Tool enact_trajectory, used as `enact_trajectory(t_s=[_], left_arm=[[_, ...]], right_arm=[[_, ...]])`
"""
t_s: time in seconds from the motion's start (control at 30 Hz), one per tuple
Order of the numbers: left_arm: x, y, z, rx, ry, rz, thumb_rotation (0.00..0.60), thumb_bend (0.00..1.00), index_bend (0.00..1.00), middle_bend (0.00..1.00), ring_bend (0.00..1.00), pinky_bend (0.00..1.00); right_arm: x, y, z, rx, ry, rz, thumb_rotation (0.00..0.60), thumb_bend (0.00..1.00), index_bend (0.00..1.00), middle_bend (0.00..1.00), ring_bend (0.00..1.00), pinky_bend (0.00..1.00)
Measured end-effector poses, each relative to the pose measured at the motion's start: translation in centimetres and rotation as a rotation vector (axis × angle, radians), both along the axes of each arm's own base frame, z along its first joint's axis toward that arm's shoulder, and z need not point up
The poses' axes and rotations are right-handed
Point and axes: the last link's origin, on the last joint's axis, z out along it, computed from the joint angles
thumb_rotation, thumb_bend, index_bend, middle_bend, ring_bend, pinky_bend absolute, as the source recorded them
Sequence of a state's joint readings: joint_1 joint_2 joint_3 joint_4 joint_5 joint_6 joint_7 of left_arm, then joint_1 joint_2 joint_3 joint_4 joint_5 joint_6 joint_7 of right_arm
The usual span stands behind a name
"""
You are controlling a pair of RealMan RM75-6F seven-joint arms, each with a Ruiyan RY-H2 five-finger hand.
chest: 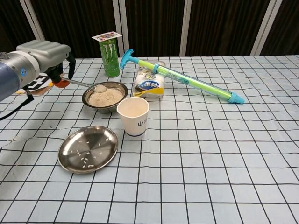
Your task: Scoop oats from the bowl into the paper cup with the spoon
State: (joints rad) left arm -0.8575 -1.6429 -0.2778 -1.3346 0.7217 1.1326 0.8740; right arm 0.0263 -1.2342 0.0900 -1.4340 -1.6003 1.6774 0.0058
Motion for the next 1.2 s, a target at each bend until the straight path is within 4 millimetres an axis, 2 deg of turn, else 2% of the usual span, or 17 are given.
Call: enact_trajectory(t_s=[0.53, 0.83, 1.2], left_arm=[[4.1, -1.8, 0.9, -0.052, -0.037, -0.114, 0.6, 0.49, 0.57, 1.0, 1.0, 1.0], [5.9, -3.3, -0.3, -0.115, -0.013, -0.18, 0.6, 0.49, 0.57, 1.0, 1.0, 1.0], [7.1, -4.0, -1.5, -0.148, 0.045, -0.224, 0.6, 0.49, 0.57, 1.0, 1.0, 1.0]], right_arm=[[0.0, 0.0, 0.0, 0.004, -0.002, -0.004, 0.6, 0.38, 0.0, 0.04, 0.0, 0.09], [0.0, 0.0, 0.0, 0.001, -0.002, -0.004, 0.6, 0.38, 0.0, 0.04, 0.0, 0.09], [0.0, 0.0, 0.0, -0.003, -0.004, -0.002, 0.6, 0.38, 0.0, 0.04, 0.0, 0.09]])
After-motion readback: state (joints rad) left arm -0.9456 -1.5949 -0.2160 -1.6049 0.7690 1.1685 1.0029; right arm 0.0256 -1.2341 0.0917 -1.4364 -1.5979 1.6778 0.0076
